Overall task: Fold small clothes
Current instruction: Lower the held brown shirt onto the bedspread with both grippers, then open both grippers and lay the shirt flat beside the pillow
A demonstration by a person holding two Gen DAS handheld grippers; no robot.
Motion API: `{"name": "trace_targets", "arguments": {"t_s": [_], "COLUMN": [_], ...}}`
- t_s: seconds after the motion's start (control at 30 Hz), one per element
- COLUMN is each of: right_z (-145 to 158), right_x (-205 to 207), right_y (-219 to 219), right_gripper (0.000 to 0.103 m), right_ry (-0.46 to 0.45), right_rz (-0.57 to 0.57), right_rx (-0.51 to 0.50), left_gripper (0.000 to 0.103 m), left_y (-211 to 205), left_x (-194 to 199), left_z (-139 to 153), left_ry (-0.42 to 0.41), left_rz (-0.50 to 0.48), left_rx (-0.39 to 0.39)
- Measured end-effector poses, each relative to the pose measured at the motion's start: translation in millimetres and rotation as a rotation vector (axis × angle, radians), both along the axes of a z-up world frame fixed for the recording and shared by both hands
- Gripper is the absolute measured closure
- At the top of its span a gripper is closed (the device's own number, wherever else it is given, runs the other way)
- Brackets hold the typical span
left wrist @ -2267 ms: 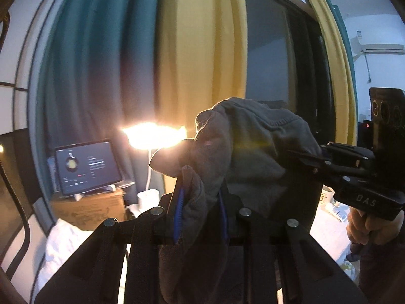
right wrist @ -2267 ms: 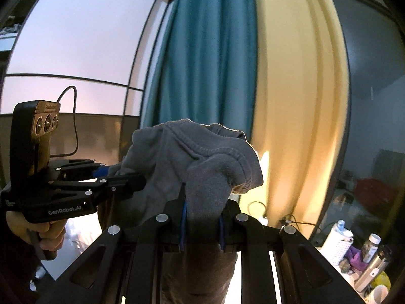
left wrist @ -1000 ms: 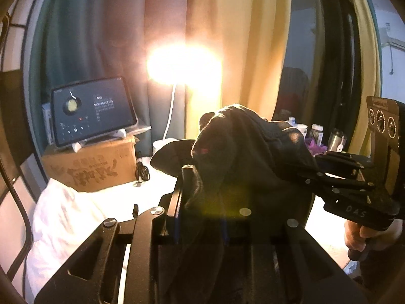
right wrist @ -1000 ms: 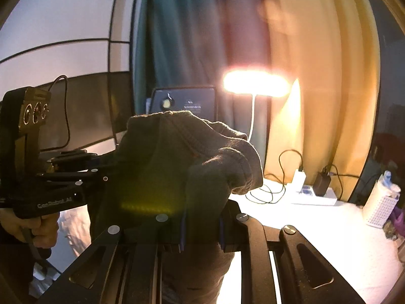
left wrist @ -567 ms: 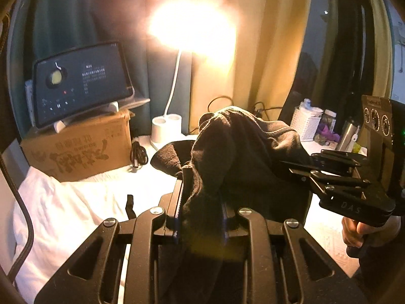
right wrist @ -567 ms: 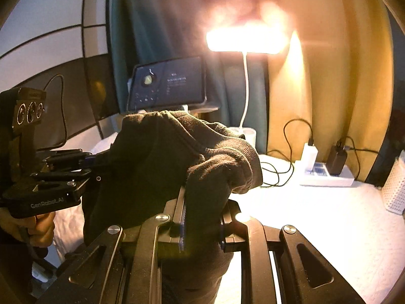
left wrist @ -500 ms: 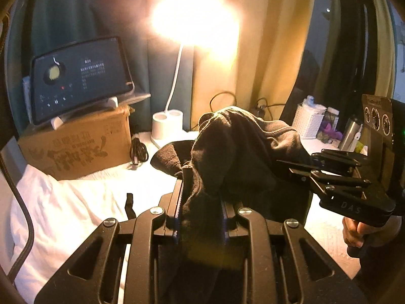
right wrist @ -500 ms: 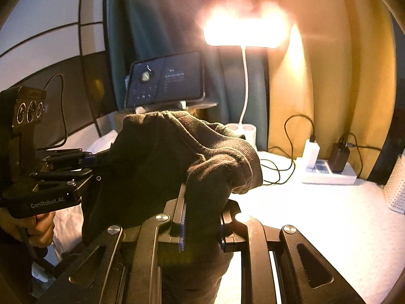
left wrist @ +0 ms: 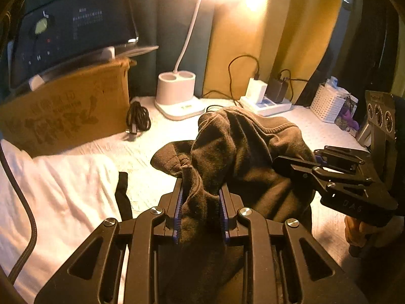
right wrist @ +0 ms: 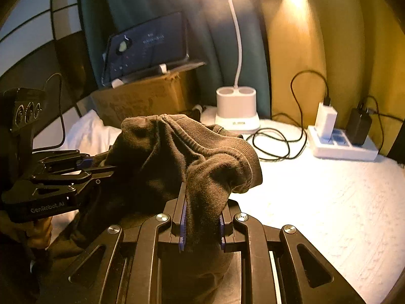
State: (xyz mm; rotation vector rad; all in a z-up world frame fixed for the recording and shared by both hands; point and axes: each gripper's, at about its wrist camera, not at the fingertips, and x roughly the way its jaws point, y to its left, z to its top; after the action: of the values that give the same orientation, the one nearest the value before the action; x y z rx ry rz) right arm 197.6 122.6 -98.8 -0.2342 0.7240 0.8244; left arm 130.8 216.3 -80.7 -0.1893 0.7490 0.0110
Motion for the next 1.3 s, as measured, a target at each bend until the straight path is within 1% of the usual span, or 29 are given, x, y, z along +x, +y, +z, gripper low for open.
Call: {"name": "trace_targets", "arguments": {"t_s": [0.37, 0.57, 0.6, 0.7, 0.73, 0.77, 0.83, 0.9, 0.93, 0.97, 1.0, 1.03, 1.17, 1.3], "right_z": [-36, -55, -57, -60, -59, -59, -57, -57, -57, -56, -56, -55, -49, -41], "right_x": [26, 40, 41, 45, 46, 47, 49, 52, 52, 52, 52, 50, 46, 39], "right_y": [13, 19, 20, 19, 18, 16, 10, 3, 0, -2, -3, -5, -16, -29], "right_gripper": [0.084, 0.084, 0.078, 0.074, 0.069, 0.066, 0.052, 0.044, 0.044, 0.044, 0.044, 0.044, 0.043, 0.042], "right_ry": [0.069, 0.12, 0.124, 0.133, 0.133, 0.129, 0.128, 0.125, 0.129, 0.132, 0.129, 0.128, 0.126, 0.126], "right_rz": [-0.008, -0.02, -0.024, -0.027, -0.033, -0.046, -0.068, -0.094, -0.099, -0.105, -0.113, -0.118, -0.155, -0.185], "right_rx": [-0.057, -0.095, -0.102, -0.098, -0.098, -0.101, -0.099, -0.098, -0.097, -0.097, -0.099, -0.099, -0.088, -0.07], "left_gripper": [0.077, 0.076, 0.076, 0.075, 0.075, 0.074, 0.074, 0.072, 0.069, 0.069, 0.069, 0.069, 0.069, 0.069], "left_y": [16, 23, 25, 31, 33, 34, 38, 44, 48, 50, 52, 53, 60, 57], "left_x": [27, 31, 32, 33, 32, 32, 31, 29, 27, 25, 23, 23, 17, 6], "left_z": [-33, -44, -45, -47, -47, -47, -47, -46, -45, -44, -43, -43, -41, -29], "left_ry": [0.106, 0.136, 0.14, 0.143, 0.147, 0.149, 0.15, 0.144, 0.142, 0.141, 0.143, 0.143, 0.154, 0.123], "left_rz": [0.04, 0.062, 0.067, 0.075, 0.08, 0.086, 0.112, 0.141, 0.16, 0.18, 0.204, 0.206, 0.225, 0.219], "left_rx": [-0.032, -0.055, -0.064, -0.09, -0.087, -0.085, -0.074, -0.068, -0.061, -0.04, 0.004, 0.012, 0.023, 0.008]}}
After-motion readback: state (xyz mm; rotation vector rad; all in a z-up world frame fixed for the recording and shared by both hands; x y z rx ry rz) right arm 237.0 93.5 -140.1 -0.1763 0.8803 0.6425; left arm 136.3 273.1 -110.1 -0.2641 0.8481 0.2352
